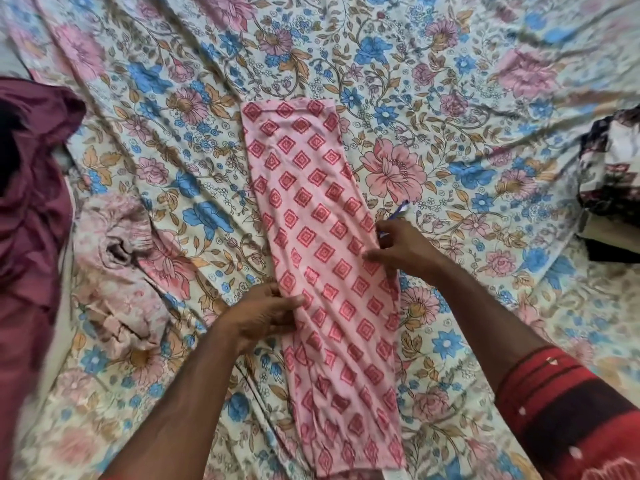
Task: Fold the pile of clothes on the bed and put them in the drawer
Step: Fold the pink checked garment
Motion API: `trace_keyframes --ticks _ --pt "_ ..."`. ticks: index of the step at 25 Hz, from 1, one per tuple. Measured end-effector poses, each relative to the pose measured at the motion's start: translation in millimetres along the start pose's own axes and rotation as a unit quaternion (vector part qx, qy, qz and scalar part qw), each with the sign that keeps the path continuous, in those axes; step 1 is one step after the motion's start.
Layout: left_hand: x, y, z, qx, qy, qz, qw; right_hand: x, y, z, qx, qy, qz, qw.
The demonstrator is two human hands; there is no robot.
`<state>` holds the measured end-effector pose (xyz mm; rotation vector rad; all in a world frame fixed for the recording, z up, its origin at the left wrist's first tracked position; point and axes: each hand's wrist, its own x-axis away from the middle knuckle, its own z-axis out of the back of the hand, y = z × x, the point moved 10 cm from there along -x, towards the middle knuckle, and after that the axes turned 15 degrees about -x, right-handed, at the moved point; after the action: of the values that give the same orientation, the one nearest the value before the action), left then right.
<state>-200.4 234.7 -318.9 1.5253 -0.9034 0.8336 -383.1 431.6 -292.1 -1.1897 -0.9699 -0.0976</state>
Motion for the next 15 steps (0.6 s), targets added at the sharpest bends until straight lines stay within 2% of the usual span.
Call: trace_keyframes --ticks 2,3,4,5,7,8,10,12,13,15 --pt "8 -9 12 0.049 0.083 -0.034 0.995 10 7 16 -0.020 0.079 0.011 0.997" --pt "11 -14 21 0.085 0.124 -0.049 0.987 15 12 21 -0.043 0.101 0.002 0.994" --pt "14 -23 24 0.110 0.141 -0.058 0.982 20 22 19 -0.067 0.091 -0.022 0.993" --pt "18 -30 20 0.115 0.133 -0.058 0.983 25 31 11 -0.076 0.054 -0.058 0.994" --pt "27 -53 -5 0.052 0.072 -0.024 0.996 40 47 -7 -0.038 -0.017 -0.107 0.993" --pt "31 -67 -17 0.008 0.040 -0.001 0.999 44 51 -9 -0.016 -0.021 -0.103 0.994" --pt "38 -89 -31 -0.044 0.012 0.015 0.999 47 49 0 -0.021 0.034 -0.051 0.998" --pt "43 -100 -34 -0.034 0.028 0.001 0.999 52 46 11 -0.062 0.075 0.002 0.995" --pt "45 -105 -35 -0.009 0.036 -0.004 0.999 55 48 12 -0.068 0.065 0.007 0.996" --pt "52 -119 -42 0.034 0.024 -0.008 0.999 62 58 3 -0.038 -0.006 -0.017 0.999"
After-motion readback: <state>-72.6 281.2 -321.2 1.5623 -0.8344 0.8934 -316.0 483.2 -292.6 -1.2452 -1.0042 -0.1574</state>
